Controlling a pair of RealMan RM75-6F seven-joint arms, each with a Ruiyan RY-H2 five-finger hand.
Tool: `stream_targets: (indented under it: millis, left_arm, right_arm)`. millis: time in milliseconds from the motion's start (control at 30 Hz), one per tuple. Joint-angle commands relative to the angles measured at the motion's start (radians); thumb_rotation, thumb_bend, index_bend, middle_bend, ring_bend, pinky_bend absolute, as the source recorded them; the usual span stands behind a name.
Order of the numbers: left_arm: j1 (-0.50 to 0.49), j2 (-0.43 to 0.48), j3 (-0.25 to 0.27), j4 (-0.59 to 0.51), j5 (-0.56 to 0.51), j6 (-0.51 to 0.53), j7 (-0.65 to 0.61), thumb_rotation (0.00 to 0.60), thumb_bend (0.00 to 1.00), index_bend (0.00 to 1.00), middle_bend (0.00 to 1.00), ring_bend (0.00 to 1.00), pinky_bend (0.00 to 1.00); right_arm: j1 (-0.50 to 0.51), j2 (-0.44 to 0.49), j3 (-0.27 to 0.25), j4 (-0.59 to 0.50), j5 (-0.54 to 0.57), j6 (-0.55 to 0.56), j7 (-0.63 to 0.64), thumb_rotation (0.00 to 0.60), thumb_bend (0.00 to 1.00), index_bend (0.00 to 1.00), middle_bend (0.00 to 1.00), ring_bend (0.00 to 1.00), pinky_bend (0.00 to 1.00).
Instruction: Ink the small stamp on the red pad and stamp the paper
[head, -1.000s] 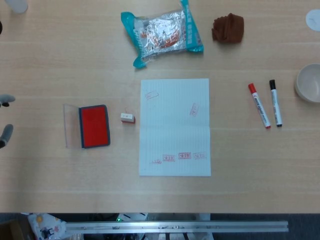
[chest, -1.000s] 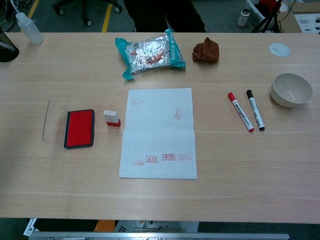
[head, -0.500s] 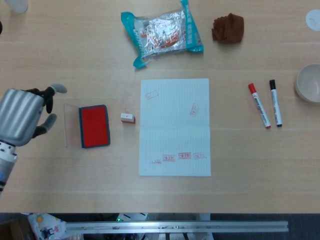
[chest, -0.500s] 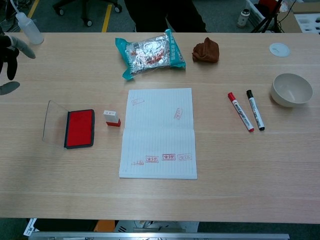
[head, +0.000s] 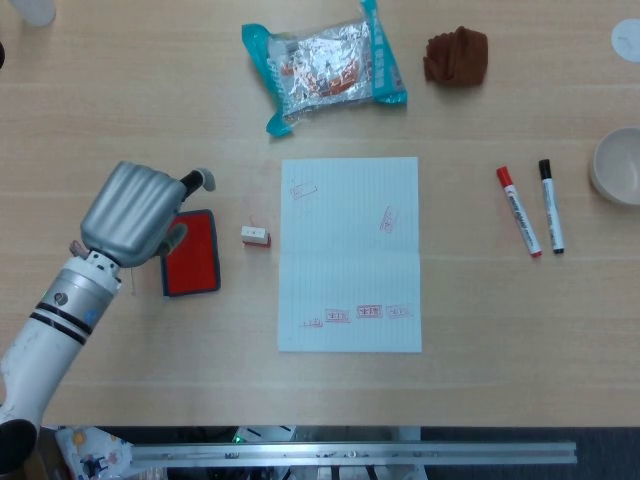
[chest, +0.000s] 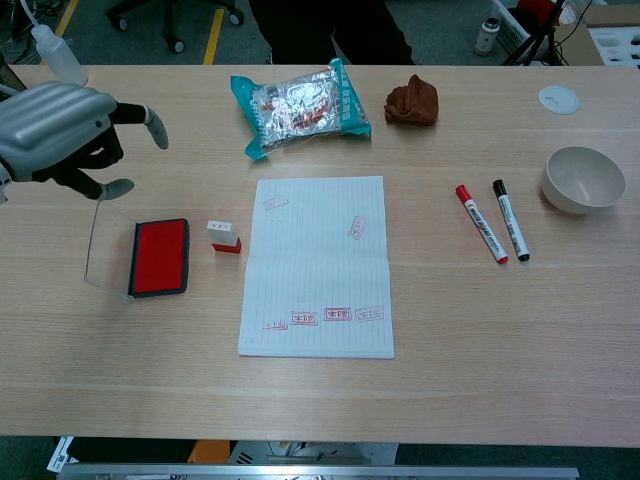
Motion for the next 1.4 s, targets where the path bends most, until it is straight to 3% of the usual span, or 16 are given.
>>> stream_targets:
  millis: [33,333,700,1000,1400]
  left_arm:
    - [-0.035,-0.033,0.004,0.005,-0.061,-0.022,0.066,0.600,0.27,0.40,1.00,1.00,1.00]
    - [-0.097,-0.113,0.033,-0.002,-0.206,-0.014,0.221,0.600,0.27,0.42,1.00,1.00,1.00]
    - [-0.167,-0.255,0.048,0.068,-0.411,0.033,0.333,0.600,0.27,0.42,1.00,1.00,1.00]
    - [-0.217,-0.353,0.050,0.153,-0.542,0.071,0.388,0.600,0.27,0.42,1.00,1.00,1.00]
    - [-0.273,-0.417,0.038,0.175,-0.631,0.100,0.412,0.600,0.27,0.42,1.00,1.00,1.00]
  right_arm:
    - [0.002,0.000,0.000,0.001,0.000,-0.003,0.000,0.600,0.20,0.24,0.36,0.29,0.30]
    - [0.007,-0.001,-0.002,0.003,-0.001,-0.008,0.000,0.600,0.20,0.24,0.36,0.29,0.30]
    - [0.009,-0.004,-0.005,0.014,0.000,-0.012,0.007,0.600,0.20,0.24,0.36,0.29,0.30]
    - [0.007,-0.006,-0.007,0.024,0.008,-0.015,0.011,0.600,0.20,0.24,0.36,0.29,0.30]
    - [0.005,-0.012,-0.008,0.041,0.018,-0.019,0.020,0.600,0.20,0.24,0.36,0.29,0.30]
